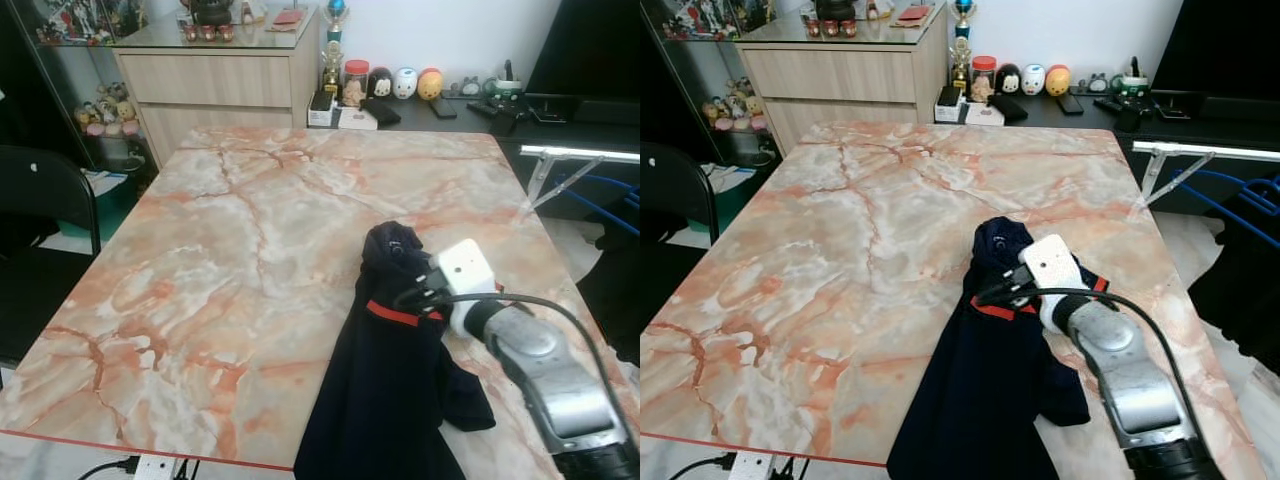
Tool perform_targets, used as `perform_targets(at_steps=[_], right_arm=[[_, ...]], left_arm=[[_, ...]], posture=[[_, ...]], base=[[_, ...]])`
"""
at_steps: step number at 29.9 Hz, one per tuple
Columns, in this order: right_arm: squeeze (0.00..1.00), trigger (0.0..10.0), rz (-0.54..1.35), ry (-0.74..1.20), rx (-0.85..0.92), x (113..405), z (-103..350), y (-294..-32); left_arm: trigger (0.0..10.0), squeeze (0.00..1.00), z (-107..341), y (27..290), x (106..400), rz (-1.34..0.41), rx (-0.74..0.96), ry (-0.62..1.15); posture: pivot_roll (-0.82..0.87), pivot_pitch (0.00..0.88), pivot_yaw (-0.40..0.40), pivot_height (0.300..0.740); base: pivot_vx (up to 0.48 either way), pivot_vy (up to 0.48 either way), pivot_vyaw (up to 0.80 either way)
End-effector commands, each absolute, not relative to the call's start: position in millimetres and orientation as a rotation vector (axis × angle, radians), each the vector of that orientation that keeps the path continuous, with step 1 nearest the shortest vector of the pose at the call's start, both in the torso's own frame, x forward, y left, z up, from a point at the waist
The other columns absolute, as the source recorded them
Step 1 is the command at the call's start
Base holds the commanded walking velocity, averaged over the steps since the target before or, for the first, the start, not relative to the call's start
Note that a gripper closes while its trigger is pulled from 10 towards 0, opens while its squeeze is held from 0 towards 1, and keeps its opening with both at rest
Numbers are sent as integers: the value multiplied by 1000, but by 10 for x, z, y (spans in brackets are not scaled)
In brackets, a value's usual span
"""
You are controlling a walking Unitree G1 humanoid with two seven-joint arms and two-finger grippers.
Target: Hang hanger
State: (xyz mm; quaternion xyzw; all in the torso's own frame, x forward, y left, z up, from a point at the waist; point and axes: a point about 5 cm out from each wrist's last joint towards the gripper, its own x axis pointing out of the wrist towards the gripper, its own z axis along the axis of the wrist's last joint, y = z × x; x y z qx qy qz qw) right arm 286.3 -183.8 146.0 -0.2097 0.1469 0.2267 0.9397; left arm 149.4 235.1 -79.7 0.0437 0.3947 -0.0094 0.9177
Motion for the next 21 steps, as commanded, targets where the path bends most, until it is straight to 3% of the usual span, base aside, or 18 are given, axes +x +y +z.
perform_targets(at_steps=[1,8,21], right_arm=[[1000,10000,496,313,-508,2829,1546,-1875],[1000,10000,628,392,-635,2695,1505,-1899],[1000,10000,767,409,-677,2543,1702,-1952]], left_arm=[[10000,0,-804,2377,1474,-27,93,830],[10000,0,-802,2374,1480,-43,81,833],[10000,0,-799,2371,1488,-55,69,833]], posture=[[-10,1,17,740],[-10,2,17,740],[-16,16,22,740]], base=[[0,0,0],[0,0,0],[0,0,0]])
